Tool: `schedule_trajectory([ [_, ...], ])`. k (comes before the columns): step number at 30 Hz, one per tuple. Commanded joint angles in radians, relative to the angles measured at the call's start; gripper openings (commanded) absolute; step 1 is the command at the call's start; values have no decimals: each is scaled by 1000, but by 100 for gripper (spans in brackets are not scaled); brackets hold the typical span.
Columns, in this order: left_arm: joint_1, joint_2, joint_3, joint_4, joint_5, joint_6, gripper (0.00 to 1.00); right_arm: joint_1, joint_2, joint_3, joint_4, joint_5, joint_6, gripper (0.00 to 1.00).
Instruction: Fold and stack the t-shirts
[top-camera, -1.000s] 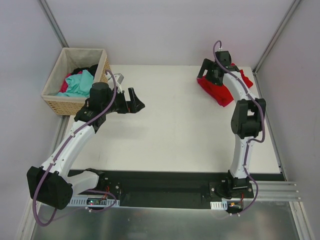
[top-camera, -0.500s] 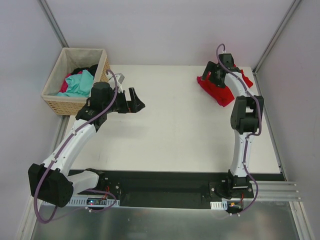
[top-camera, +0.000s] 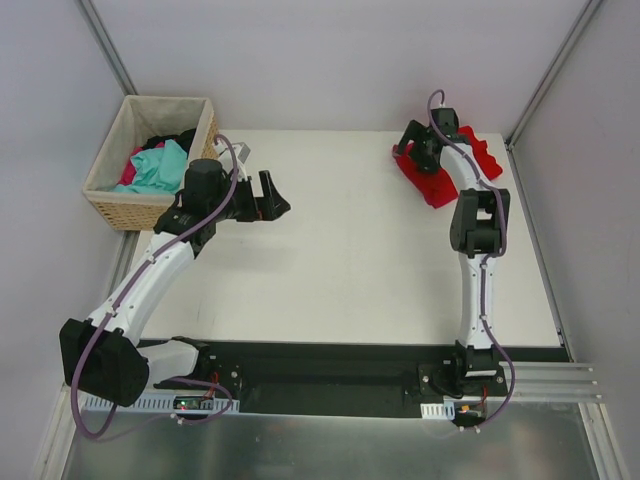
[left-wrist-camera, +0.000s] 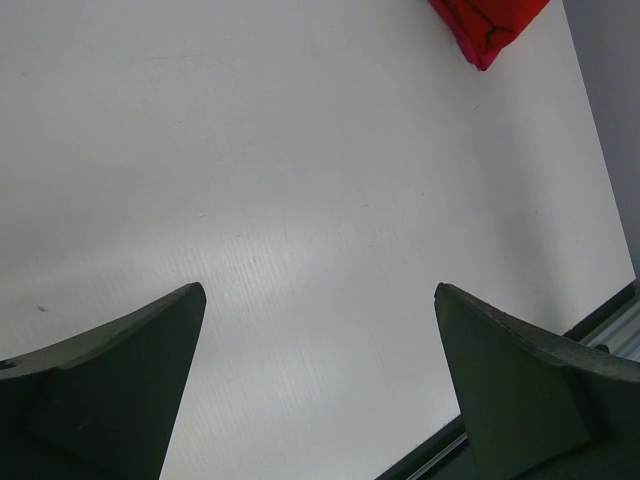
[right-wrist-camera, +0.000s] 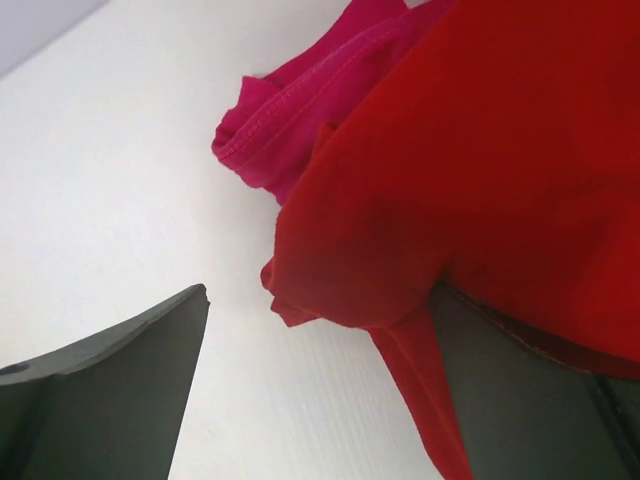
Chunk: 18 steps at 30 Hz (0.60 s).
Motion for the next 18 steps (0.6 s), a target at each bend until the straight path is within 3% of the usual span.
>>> schedule_trajectory([
  [1, -4, 15, 48, 21, -14, 27, 99, 4, 67, 58, 73, -85, 129, 97],
  [12, -4, 24, 83, -25, -27, 78, 99, -11, 169, 127, 337, -82, 325, 97],
  [16, -4, 10, 76, -30, -23, 78, 99, -25, 110, 63, 352, -85, 299, 97],
  [18, -4, 1, 70, -30, -17, 75, 99, -23, 6, -13, 380, -62, 246, 97],
])
